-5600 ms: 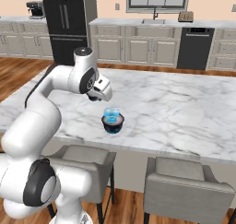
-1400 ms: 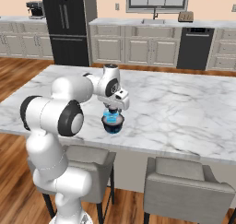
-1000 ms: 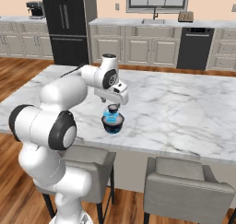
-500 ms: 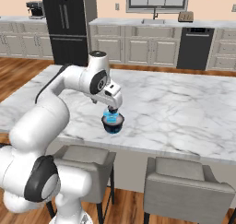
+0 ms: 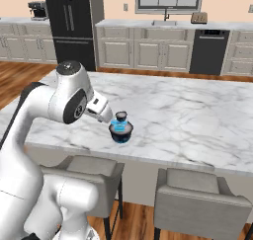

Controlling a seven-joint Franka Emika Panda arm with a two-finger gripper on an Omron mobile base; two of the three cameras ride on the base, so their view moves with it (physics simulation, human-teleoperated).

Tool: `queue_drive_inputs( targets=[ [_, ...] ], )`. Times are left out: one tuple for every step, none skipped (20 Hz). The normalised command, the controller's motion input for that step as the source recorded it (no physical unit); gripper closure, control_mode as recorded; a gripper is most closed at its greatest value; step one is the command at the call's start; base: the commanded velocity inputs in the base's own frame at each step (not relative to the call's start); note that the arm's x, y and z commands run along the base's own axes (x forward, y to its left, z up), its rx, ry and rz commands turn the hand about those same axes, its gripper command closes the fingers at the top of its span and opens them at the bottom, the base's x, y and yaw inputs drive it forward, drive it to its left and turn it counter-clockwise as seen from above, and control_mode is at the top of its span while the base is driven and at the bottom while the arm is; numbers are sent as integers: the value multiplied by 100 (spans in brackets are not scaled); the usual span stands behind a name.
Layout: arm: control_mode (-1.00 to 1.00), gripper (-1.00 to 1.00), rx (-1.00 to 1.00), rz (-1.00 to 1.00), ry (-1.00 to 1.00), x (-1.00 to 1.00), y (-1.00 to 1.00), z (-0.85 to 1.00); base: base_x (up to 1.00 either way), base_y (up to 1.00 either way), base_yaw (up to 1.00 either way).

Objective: Stack the yogurt containers by placing the smaller containers on top of the larger containers.

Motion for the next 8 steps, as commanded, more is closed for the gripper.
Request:
queue_drive_inputs(
  targets=[
    [-100, -100, -6, 4, -33, -100, 34, 49, 0, 0, 0],
    [-100, -100, -5, 4, -33, -100, 31, 50, 0, 0, 0],
    [-100, -100, -6, 4, -33, -100, 31, 46, 0, 0, 0],
    [-100, -100, -5, 4, -31, -100, 29, 50, 0, 0, 0],
    [-100, -100, -6, 4, -30, -100, 27, 46, 0, 0, 0],
    [-100, -100, -6, 4, -26, -100, 26, 44, 0, 0, 0],
    [-100, -100, -5, 3, -25, -100, 26, 44, 0, 0, 0],
    [-100, -100, -5, 3, -23, -97, 23, 45, 0, 0, 0]
  ],
)
